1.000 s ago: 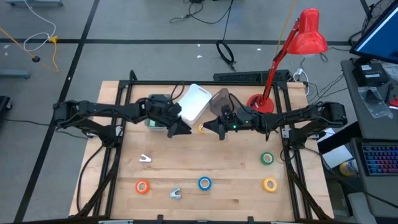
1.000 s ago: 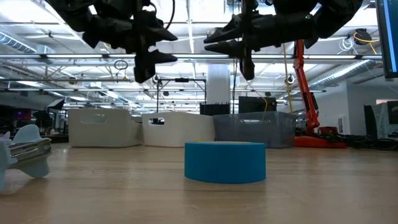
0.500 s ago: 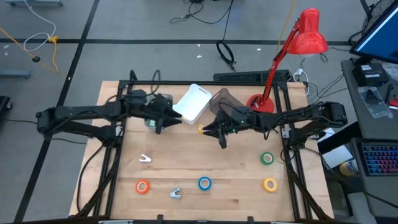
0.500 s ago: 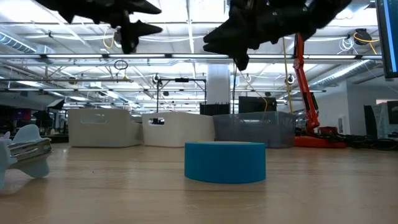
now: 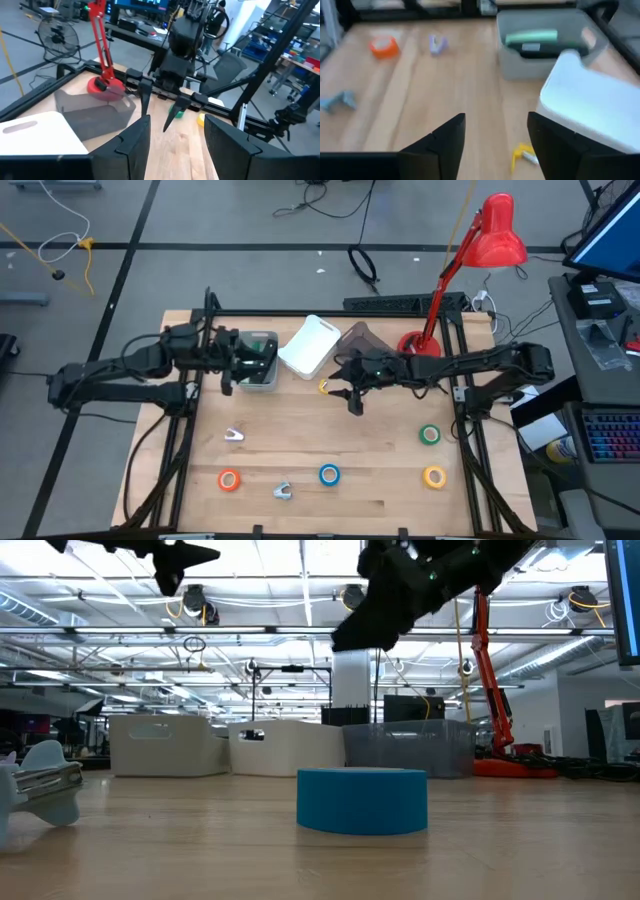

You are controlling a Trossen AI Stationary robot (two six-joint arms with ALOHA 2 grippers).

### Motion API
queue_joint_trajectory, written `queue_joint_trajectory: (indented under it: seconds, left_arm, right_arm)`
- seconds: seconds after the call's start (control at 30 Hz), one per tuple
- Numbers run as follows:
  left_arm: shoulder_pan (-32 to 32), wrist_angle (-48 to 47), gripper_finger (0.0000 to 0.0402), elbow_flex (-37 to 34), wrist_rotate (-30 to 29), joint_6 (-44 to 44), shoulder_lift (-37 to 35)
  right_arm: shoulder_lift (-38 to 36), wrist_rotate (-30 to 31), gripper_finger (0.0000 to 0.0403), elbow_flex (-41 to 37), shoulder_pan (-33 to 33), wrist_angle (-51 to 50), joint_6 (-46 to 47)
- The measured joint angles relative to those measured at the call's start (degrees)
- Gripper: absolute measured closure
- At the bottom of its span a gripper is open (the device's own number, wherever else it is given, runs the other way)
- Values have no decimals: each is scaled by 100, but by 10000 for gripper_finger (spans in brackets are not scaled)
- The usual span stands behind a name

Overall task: Pick and place Stapler, Stapler remover, tape
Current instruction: Put the small yellow stapler into the gray bin

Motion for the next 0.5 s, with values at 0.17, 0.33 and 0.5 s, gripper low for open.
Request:
queue_joint_trajectory:
  seconds: [0.17, 0.33, 0.5]
  left_arm:
    - [11, 109, 215, -288, -140, -194, -263]
    - [15, 96, 215, -340, -222, -297, -325]
    - [53, 90, 215, -340, -233, -299, -340]
  right_arm:
    - [490, 4, 179, 320, -68, -265, -335]
    - [1183, -4, 180, 890, -191, -560, -792]
    - [1675, 5, 176, 1430, -322, -1347, -1128]
